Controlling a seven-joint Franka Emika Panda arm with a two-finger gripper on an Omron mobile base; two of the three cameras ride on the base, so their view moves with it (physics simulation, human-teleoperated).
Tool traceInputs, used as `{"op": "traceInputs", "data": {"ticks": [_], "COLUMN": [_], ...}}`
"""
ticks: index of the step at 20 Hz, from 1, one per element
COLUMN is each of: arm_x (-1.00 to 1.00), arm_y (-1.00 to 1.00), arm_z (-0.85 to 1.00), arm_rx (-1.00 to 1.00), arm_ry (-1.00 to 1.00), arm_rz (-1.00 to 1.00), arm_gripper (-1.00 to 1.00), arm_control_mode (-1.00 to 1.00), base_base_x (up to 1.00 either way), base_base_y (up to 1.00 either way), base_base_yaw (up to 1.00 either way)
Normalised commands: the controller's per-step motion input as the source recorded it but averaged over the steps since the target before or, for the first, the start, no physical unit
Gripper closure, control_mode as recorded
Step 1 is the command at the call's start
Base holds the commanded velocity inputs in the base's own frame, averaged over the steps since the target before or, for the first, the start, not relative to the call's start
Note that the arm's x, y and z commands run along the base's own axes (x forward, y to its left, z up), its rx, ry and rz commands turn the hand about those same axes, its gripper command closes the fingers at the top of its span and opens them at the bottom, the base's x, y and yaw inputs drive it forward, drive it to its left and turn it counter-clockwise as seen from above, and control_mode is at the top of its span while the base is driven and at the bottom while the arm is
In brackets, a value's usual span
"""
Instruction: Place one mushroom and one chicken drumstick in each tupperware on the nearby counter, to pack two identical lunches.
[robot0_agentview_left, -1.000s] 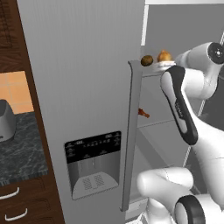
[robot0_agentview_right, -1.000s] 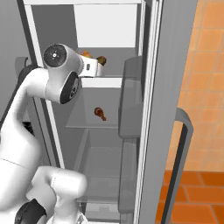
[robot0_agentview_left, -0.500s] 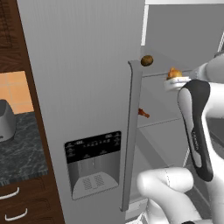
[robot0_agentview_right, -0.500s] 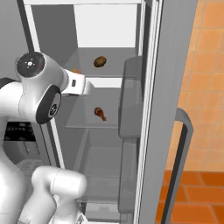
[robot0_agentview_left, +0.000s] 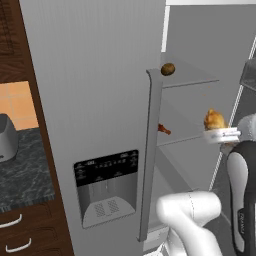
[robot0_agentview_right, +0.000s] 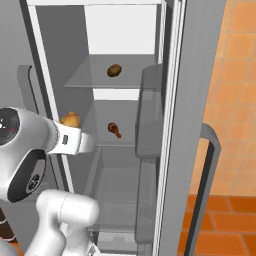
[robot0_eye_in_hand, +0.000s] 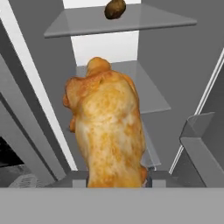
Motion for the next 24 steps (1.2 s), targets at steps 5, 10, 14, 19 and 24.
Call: {"op": "traceInputs", "data": {"ticks": [5, 10, 14, 19, 24], "arm_x": [-0.20, 0.00, 0.00, 0.00, 0.00], "arm_y": [0.02, 0.00, 0.00, 0.00, 0.00], "arm_z": [-0.08, 0.00, 0.00, 0.00, 0.00], "arm_rx": [0.00, 0.00, 0.00, 0.00, 0.00], "arm_ry": [0.00, 0.00, 0.00, 0.00, 0.00], "arm_rz": [0.00, 0.00, 0.00, 0.00, 0.00], "arm_gripper": [1.00, 1.00, 1.00, 1.00, 1.00], "arm_control_mode": [1.00, 1.00, 1.00, 1.00, 1.00], "base_base_x": [-0.77, -0.99, -0.80, -0.13, 0.48], "base_base_y": [0.63, 1.00, 1.00, 1.00, 1.00], "base_base_yaw": [0.01, 0.12, 0.28, 0.37, 0.33]}}
